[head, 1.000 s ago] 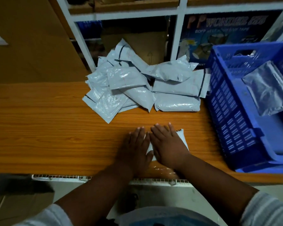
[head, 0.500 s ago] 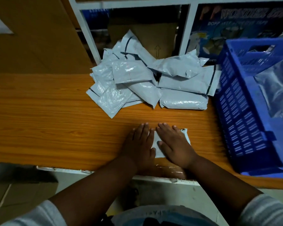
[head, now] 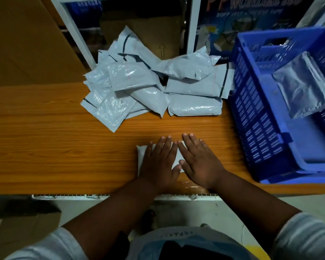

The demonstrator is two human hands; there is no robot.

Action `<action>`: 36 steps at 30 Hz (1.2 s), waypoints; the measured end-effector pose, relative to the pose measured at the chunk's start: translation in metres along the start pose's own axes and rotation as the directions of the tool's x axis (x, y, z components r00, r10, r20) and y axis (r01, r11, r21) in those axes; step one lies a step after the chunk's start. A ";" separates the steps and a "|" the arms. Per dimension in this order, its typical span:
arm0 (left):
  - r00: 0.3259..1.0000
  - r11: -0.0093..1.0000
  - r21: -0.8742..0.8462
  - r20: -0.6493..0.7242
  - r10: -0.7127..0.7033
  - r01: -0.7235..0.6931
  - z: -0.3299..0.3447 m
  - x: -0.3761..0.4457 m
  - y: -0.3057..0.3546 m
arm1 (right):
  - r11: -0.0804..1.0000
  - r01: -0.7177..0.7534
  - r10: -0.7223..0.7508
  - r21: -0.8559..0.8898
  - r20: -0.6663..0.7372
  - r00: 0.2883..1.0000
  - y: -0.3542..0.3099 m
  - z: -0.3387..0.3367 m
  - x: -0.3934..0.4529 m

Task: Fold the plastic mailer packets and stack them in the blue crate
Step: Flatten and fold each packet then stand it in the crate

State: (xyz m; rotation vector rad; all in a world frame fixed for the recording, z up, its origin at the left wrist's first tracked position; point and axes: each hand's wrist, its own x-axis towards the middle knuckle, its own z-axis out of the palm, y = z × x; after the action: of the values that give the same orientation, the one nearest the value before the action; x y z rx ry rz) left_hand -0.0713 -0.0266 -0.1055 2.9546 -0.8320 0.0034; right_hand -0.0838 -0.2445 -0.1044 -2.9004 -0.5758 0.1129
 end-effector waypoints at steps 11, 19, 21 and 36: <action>0.999 0.999 0.053 0.054 0.001 -0.004 -0.013 -0.005 0.001 | 0.995 -0.063 0.065 0.078 -0.012 0.998 -0.002 -0.032 -0.019; 0.994 0.995 0.074 0.084 -0.073 0.067 -0.005 -0.042 0.000 | 0.998 -0.013 0.026 -0.067 0.189 0.982 -0.016 -0.015 -0.024; 0.992 0.995 0.084 0.114 -0.061 0.052 -0.002 -0.042 -0.004 | 0.998 -0.032 0.043 -0.050 0.228 0.973 -0.017 -0.018 -0.021; 0.982 0.998 0.053 0.184 -0.043 0.034 -0.014 -0.049 -0.041 | 0.987 0.080 -0.060 -0.142 0.142 0.988 -0.037 -0.007 0.012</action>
State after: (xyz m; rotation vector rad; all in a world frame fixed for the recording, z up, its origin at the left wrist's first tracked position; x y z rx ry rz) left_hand -0.0913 0.0349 -0.0954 3.0531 -0.8054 -0.2604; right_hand -0.0859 -0.2078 -0.0913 -3.0282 -0.7388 0.2741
